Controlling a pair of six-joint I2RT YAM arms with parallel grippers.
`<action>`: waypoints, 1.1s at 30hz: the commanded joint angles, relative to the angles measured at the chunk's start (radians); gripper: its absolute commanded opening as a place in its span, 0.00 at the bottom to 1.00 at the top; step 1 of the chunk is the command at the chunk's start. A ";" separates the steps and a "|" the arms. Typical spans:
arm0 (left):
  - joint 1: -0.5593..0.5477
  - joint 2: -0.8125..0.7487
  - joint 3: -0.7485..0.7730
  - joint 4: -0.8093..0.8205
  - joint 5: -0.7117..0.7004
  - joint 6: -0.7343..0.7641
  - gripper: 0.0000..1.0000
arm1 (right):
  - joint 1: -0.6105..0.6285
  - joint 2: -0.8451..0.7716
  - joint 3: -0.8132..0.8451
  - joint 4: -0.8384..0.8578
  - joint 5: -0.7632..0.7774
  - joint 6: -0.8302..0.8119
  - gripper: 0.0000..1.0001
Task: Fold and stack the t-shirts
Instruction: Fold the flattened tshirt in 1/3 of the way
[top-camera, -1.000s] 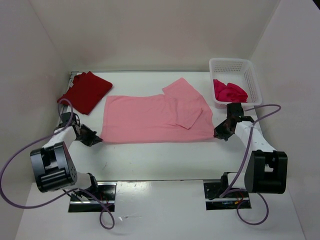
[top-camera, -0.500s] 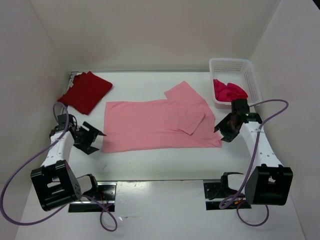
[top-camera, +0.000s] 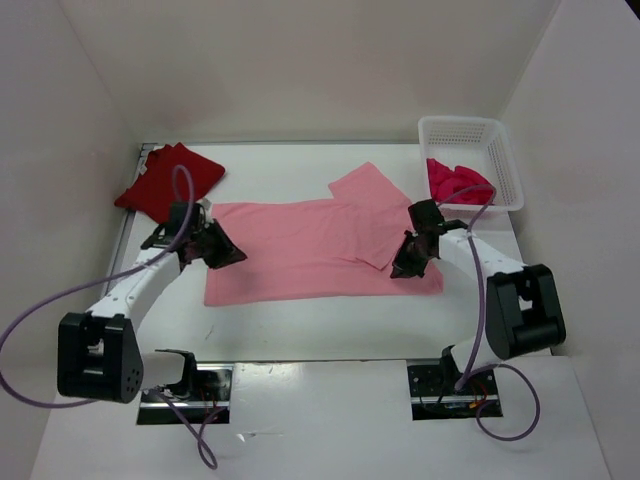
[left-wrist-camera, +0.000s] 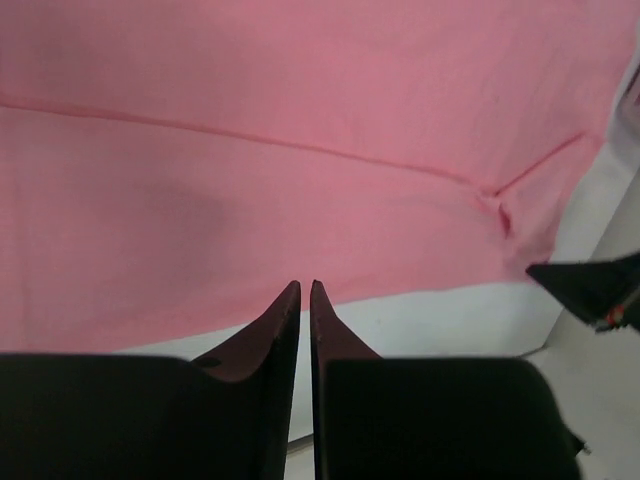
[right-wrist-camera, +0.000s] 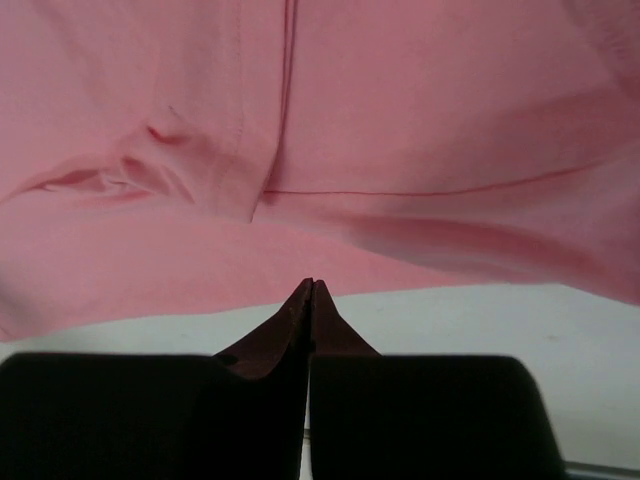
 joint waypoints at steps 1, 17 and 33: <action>-0.123 0.075 0.003 0.088 -0.049 -0.022 0.13 | 0.033 0.057 -0.026 0.158 -0.017 0.018 0.00; -0.155 0.270 -0.071 0.209 -0.104 -0.054 0.20 | 0.033 0.201 0.009 0.282 -0.028 0.039 0.00; 0.028 0.178 -0.148 0.108 -0.245 -0.026 0.24 | 0.033 0.154 -0.006 0.233 0.004 0.021 0.00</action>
